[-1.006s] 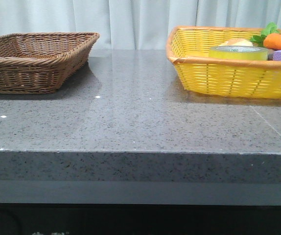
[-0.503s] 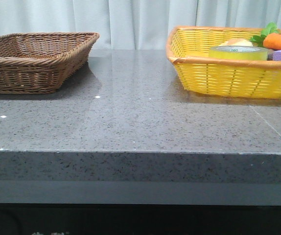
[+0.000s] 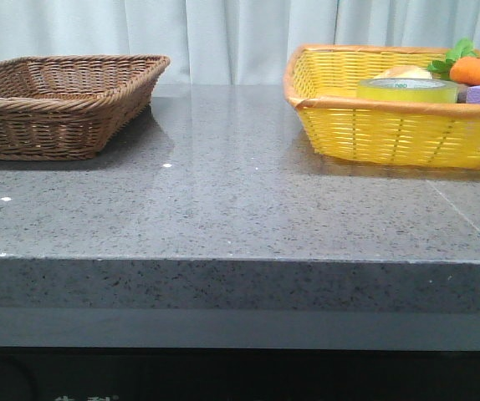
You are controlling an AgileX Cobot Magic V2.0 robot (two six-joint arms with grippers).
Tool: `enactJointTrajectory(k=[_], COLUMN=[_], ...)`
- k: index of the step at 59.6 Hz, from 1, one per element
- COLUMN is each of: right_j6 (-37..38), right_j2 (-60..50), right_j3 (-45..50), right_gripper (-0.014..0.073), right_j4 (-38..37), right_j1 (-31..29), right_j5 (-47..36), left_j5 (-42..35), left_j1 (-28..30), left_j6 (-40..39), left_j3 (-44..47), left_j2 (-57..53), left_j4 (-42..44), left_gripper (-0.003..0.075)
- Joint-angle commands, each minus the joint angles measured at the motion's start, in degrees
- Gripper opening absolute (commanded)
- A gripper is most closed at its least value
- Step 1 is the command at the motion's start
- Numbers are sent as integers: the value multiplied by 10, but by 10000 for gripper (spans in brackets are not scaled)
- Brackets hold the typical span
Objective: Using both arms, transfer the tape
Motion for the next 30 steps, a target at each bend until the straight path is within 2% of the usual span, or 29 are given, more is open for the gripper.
enactJointTrajectory(k=[1,12,30], right_j6=[-1,-1,-1], right_j2=[-14,-14,-14], right_j3=[-16,-16,-16], right_gripper=[-89,-89,-89], right_j4=[1,1,1], right_j1=[-3,-3,-3], right_j5=[-66,-125,-129], left_j5=[-49,-49,-49], left_j1=[0,0,0], left_j6=[-3,-3,-3], left_j3=[22,22,22], left_j2=[-11,-11,-11], left_j4=[-5,-5,-5], left_gripper=[-20,-20,-20])
